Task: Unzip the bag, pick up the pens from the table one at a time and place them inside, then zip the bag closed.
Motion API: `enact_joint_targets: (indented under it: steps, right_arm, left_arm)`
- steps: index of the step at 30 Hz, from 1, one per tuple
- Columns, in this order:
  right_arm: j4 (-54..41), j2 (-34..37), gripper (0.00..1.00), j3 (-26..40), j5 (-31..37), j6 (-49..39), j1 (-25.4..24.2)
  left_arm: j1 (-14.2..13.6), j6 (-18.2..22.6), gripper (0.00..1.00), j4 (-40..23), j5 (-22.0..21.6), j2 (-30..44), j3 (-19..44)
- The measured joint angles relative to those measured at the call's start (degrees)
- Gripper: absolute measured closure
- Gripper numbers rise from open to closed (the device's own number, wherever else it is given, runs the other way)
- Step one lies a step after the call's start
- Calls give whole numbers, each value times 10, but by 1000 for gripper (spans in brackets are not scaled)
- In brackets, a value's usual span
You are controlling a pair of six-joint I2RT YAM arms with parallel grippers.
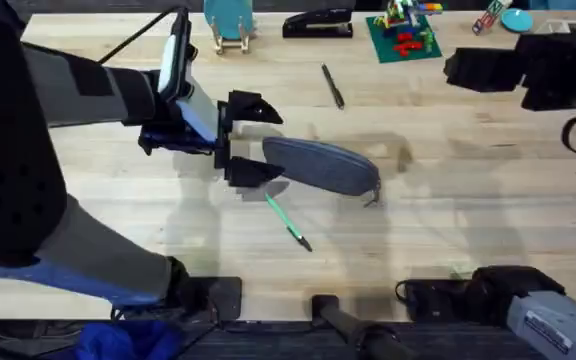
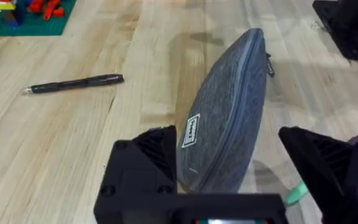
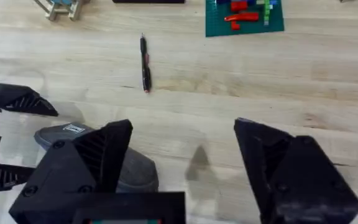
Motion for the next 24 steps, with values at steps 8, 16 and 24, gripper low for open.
enact_joint_targets:
  steps: [8,16,24]
  right_arm:
    - [0,0,4,0,0,0,0]
    - [0,0,5,0,0,0,0]
    - [0,0,5,0,0,0,0]
  left_arm:
    - [-18,13,8,5,0,11,0]
    - [-19,13,8,12,0,11,0]
    - [-19,15,8,17,-2,11,0]
